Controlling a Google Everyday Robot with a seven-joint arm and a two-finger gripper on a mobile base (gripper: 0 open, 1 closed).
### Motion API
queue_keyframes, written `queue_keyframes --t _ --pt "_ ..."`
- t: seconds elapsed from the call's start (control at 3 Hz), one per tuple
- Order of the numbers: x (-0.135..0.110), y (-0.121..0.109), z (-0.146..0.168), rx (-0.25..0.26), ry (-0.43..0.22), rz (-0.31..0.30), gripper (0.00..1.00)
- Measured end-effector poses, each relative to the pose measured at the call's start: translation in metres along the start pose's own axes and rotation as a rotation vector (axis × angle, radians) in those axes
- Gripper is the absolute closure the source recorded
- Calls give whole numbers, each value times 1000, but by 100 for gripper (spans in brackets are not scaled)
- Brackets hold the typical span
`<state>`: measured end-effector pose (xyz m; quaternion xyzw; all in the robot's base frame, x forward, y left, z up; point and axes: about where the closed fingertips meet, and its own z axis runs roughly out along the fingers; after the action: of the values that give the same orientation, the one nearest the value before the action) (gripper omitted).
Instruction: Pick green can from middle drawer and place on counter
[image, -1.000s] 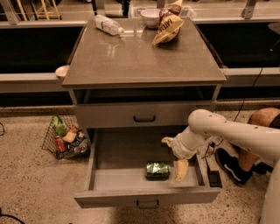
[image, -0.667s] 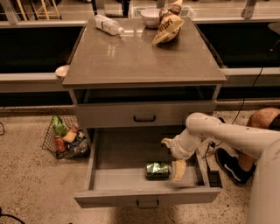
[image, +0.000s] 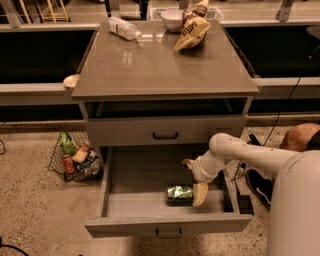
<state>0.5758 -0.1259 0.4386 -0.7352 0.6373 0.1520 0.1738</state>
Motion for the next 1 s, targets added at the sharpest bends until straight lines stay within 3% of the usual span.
queue_keyframes --t 1.0 --pt "16 -8 44 25 0 12 0"
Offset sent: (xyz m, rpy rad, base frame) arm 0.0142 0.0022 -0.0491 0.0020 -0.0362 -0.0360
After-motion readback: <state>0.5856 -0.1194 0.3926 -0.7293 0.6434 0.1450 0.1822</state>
